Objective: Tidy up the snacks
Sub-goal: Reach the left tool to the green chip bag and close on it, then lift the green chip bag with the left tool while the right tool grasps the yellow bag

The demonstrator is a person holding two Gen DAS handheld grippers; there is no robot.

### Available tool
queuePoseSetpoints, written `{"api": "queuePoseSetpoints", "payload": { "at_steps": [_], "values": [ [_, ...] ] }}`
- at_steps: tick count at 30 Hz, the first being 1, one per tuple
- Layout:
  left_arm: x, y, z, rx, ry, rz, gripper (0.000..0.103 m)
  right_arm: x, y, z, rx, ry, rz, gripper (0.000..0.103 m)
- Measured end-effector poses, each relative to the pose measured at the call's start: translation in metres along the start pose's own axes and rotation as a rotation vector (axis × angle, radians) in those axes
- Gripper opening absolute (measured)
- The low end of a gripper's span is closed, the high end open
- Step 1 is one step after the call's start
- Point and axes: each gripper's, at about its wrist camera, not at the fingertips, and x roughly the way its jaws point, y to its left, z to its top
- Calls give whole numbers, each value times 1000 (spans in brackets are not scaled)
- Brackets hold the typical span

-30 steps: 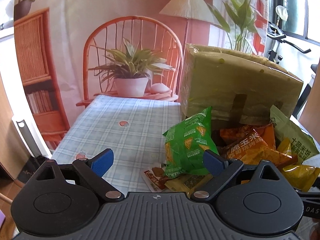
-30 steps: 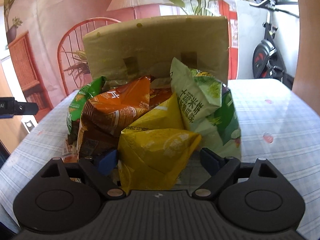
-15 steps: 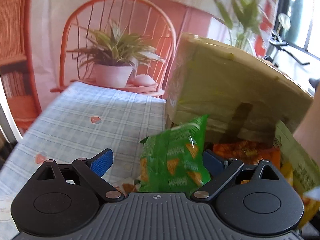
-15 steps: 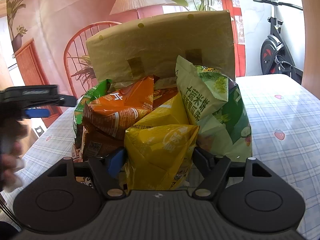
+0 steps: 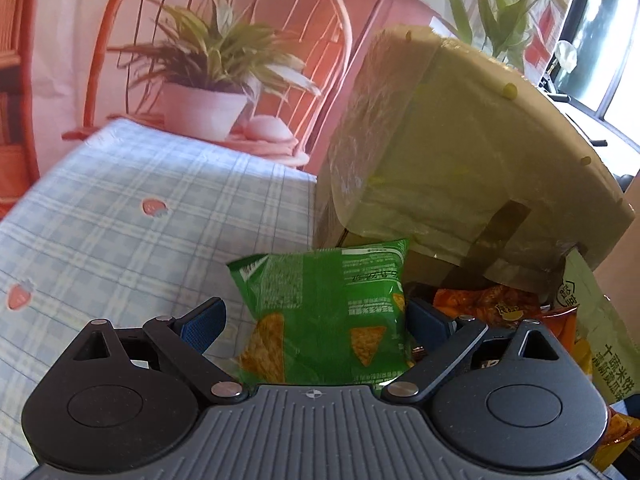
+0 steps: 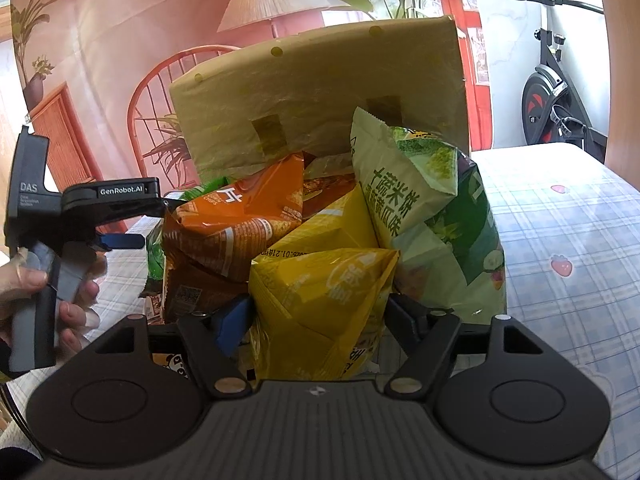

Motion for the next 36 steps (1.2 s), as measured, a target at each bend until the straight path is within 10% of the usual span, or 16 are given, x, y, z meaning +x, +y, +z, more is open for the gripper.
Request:
{"api": "queuePoseSetpoints", "payload": {
  "at_steps": [14,36],
  "values": [
    [-2,-4,-6,72,1,-30,77,0,-1,-1,1,0,-3,74],
    [-92,-29,-27,118,-193,96,75,-10,1,-3,30,-29,-3,66]
  ]
}}
